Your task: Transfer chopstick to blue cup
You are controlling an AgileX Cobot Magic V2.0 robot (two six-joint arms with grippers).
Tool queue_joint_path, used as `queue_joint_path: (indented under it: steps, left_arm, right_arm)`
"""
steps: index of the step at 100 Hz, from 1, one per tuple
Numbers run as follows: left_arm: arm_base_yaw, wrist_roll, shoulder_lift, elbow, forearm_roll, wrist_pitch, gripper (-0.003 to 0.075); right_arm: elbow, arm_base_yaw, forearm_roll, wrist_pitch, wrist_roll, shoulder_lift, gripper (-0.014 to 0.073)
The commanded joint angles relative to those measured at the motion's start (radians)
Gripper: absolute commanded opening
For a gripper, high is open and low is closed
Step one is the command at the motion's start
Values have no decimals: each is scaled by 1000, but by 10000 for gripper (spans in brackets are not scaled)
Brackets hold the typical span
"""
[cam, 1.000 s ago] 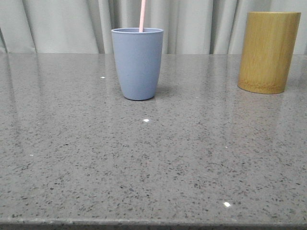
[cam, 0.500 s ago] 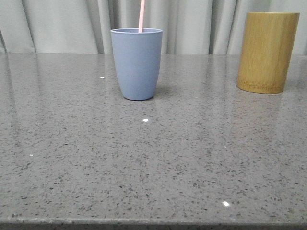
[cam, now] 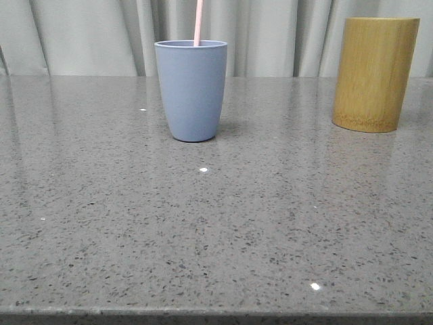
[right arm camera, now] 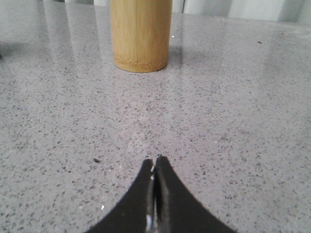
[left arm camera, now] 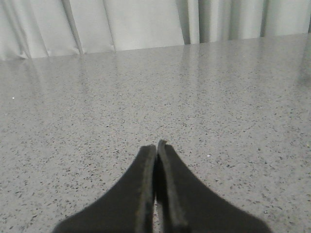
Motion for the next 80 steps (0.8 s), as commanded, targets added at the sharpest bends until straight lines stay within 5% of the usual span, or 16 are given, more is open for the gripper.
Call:
queue_joint_path:
  steps: [1, 80]
  left_arm:
    - [0, -9, -35, 11, 2, -85, -19]
    - [0, -9, -35, 11, 2, -85, -19]
  right_arm:
    - [1, -14, -1, -111, -9, -16, -67]
    - [1, -41, -1, -120, -9, -16, -67]
